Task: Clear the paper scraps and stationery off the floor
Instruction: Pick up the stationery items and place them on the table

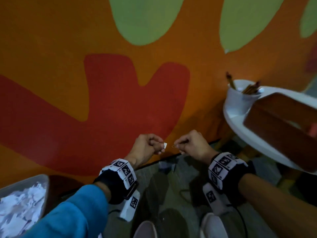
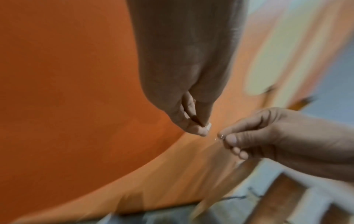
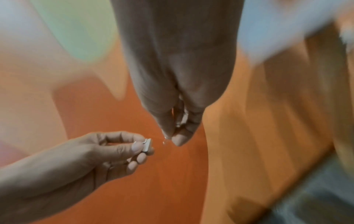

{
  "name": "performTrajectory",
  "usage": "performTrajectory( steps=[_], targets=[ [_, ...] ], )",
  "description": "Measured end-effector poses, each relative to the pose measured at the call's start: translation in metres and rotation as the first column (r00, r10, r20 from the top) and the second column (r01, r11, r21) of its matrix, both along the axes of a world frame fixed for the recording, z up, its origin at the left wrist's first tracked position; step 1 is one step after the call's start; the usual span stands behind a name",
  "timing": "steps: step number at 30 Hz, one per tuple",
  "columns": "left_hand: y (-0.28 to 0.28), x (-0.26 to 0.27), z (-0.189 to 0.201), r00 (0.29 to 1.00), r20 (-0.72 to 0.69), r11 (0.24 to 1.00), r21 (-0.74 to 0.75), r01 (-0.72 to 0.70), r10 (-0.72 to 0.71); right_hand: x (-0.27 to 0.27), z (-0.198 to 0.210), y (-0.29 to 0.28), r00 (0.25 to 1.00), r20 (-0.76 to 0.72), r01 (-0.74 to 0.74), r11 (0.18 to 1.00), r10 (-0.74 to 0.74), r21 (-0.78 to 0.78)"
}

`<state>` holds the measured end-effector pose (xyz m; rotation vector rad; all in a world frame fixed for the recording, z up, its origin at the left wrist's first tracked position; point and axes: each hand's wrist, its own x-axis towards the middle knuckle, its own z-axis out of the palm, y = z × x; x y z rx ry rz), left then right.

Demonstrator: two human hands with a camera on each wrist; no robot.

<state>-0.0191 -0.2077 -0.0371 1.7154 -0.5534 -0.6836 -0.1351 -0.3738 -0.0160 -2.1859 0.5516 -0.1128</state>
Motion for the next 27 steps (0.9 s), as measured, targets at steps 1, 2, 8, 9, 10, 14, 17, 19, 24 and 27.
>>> performTrajectory(
  steps=[1,2,8,9,10,14,17,19,24,27],
  targets=[
    [-0.011,-0.007,0.02,0.999,0.038,1.0,-0.006,0.031,-0.03,-0.011,0.021,-0.009,1.0,0.002,-0.006,1.0,0.006,-0.023],
    [-0.023,-0.013,0.039,0.995,0.082,0.998,-0.009,0.056,-0.055,-0.021,0.04,-0.018,1.0,0.008,0.002,0.999,-0.002,-0.049],
    [-0.107,-0.068,0.121,0.946,0.302,0.986,-0.074,0.148,-0.12,-0.105,0.127,-0.073,0.951,0.207,0.264,0.953,-0.23,-0.15],
    [-0.121,-0.078,0.13,0.941,0.317,0.983,-0.094,0.156,-0.119,-0.119,0.136,-0.083,0.919,0.26,0.338,0.932,-0.298,-0.128],
    [-0.135,-0.089,0.137,0.94,0.322,0.981,-0.114,0.157,-0.113,-0.133,0.143,-0.093,0.885,0.303,0.401,0.909,-0.353,-0.112],
    [-0.194,-0.125,0.154,0.925,0.371,0.978,-0.153,0.143,-0.077,-0.17,0.154,-0.139,0.732,0.43,0.62,0.778,-0.528,-0.1],
    [-0.226,-0.143,0.16,0.892,0.434,0.976,-0.103,0.19,-0.128,-0.181,0.142,-0.161,0.684,0.417,0.693,0.712,-0.598,-0.114],
    [-0.235,-0.151,0.16,0.829,0.512,0.966,0.001,0.26,-0.224,-0.182,0.131,-0.168,0.746,0.344,0.645,0.746,-0.57,-0.166],
    [-0.217,-0.137,0.159,0.743,0.609,0.955,0.098,0.278,-0.279,-0.174,0.131,-0.171,0.805,0.326,0.576,0.784,-0.496,-0.23],
    [-0.187,-0.111,0.153,0.792,0.539,0.952,0.062,0.301,-0.286,-0.155,0.135,-0.15,0.85,0.359,0.472,0.86,-0.386,-0.194]
  ],
)
